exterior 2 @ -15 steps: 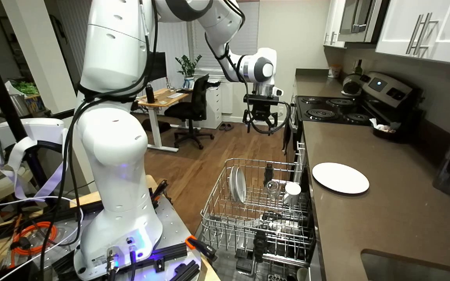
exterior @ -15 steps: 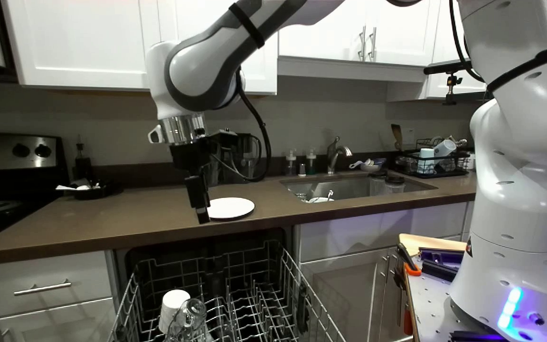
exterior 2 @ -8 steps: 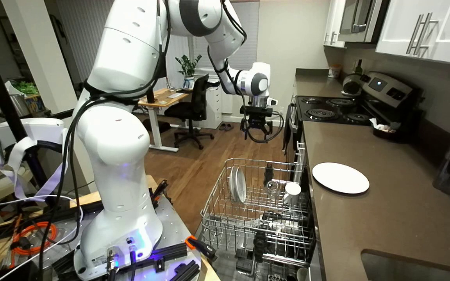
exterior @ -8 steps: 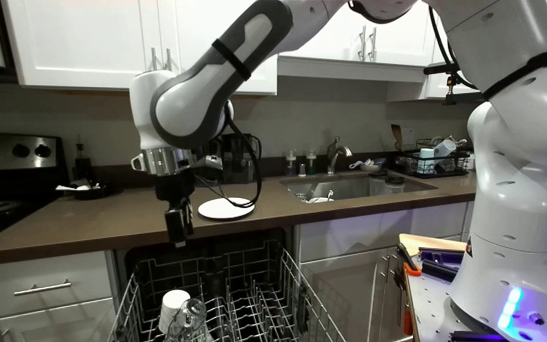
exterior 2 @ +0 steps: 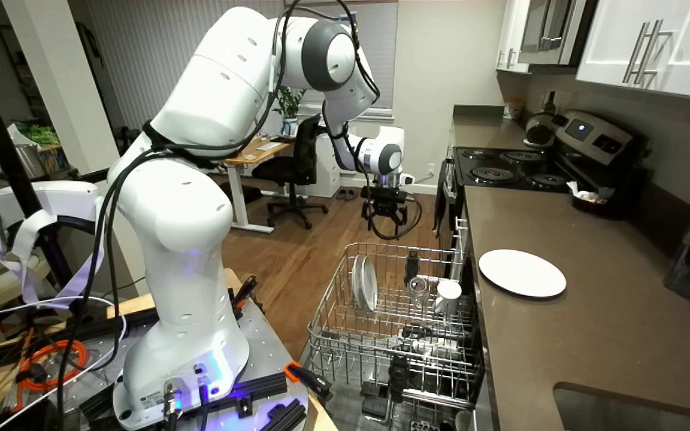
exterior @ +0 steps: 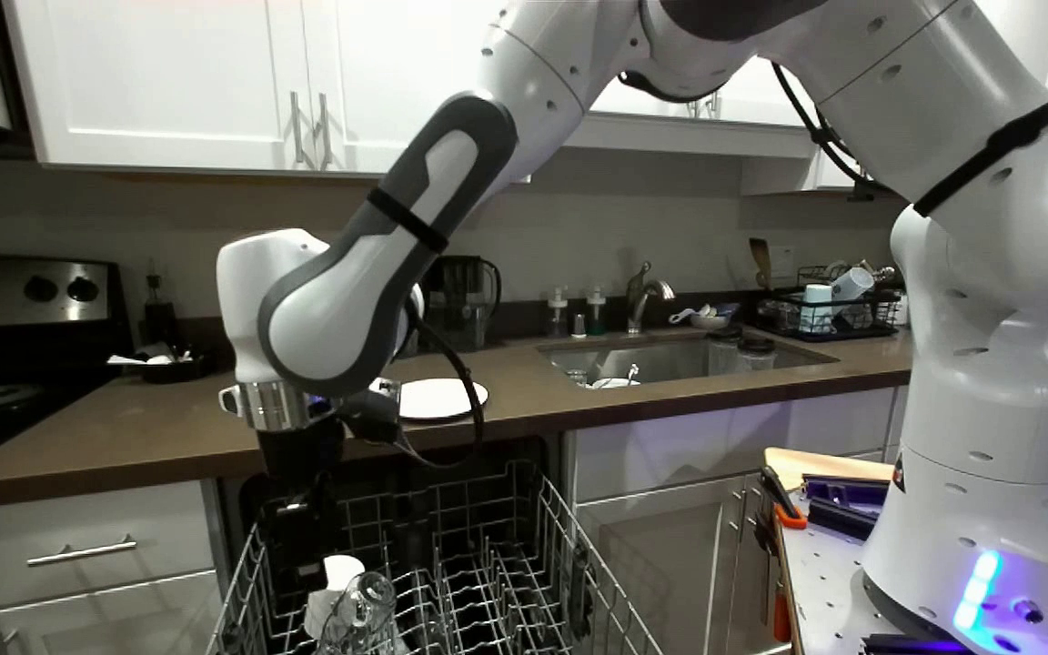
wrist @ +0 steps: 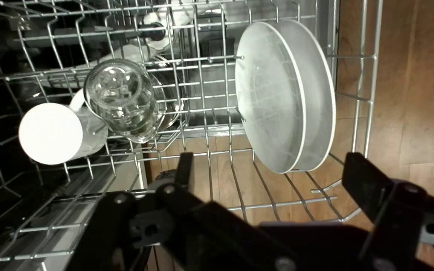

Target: Move one plate in the dishwasher to the right

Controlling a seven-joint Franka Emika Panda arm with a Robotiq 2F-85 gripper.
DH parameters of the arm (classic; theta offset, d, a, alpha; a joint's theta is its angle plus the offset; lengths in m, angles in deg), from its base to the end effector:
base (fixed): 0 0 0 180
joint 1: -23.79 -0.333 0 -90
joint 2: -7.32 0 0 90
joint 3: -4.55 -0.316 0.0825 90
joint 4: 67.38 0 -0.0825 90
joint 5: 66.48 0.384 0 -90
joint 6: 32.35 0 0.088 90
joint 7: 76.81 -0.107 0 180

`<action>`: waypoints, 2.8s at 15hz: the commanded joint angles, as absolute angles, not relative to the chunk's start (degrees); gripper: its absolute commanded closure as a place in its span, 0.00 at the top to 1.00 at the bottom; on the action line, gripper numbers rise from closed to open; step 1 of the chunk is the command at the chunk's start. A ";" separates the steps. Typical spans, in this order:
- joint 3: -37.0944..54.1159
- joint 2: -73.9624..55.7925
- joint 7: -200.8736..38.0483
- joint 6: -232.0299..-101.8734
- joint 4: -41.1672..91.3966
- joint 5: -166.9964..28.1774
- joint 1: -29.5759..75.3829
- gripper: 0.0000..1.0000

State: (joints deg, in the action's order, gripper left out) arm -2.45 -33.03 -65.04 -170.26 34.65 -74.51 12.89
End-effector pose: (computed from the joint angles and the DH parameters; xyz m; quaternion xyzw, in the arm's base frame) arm 0.6178 0.1937 0.1560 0.9548 0.2950 -0.0347 0.0069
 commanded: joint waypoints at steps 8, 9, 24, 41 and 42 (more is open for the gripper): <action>-2.71 -40.02 -65.16 -171.46 30.36 -75.28 12.53 1.00; -2.50 -41.18 -65.55 -171.75 29.63 -75.45 12.23 1.00; -2.20 -53.41 -64.75 -173.09 18.04 -76.26 10.57 1.00; -2.38 -54.02 -64.62 -171.25 16.22 -76.76 10.27 1.00; -2.54 -53.66 -64.56 -170.78 16.41 -76.65 10.31 1.00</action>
